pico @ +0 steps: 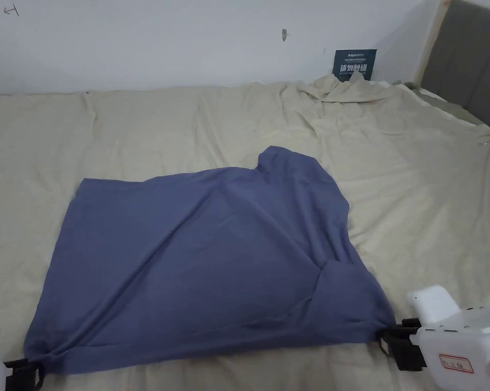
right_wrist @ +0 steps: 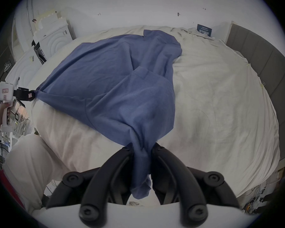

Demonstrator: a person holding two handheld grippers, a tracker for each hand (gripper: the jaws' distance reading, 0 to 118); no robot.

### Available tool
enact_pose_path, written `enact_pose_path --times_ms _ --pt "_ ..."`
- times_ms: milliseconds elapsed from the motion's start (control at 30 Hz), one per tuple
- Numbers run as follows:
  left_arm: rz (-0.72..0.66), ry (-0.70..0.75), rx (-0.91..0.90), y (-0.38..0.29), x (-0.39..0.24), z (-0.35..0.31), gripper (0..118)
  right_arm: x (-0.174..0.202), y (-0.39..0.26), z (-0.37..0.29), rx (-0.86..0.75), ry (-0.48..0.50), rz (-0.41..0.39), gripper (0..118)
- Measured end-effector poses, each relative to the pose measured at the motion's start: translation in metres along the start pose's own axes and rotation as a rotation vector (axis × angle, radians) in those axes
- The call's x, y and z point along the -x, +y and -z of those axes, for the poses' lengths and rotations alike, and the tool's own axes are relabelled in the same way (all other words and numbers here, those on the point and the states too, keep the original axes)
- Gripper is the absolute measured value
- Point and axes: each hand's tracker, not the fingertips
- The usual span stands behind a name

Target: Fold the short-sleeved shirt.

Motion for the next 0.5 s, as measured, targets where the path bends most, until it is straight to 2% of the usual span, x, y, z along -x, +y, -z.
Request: enact_pose_path --times_ms 200,300,367,500 --pt "-0.025 -0.024 -0.028 -0.006 0.006 -0.009 5 -0.002 -0.002 -0.021 -0.053 0.020 0.026 22" --pt "-0.026 -0.035 -0.043 -0.004 0.006 -0.015 5 -0.003 -0.001 -0.033 -0.106 0.065 0.047 22" --pt "-0.027 -0.048 -0.058 0.000 0.008 -0.019 5 -0.003 0.003 -0.039 -0.124 0.048 0.076 22" --pt "-0.083 -0.093 -0.091 0.019 0.015 -0.029 5 -0.012 0.017 -0.047 -0.140 0.054 0.192 22"
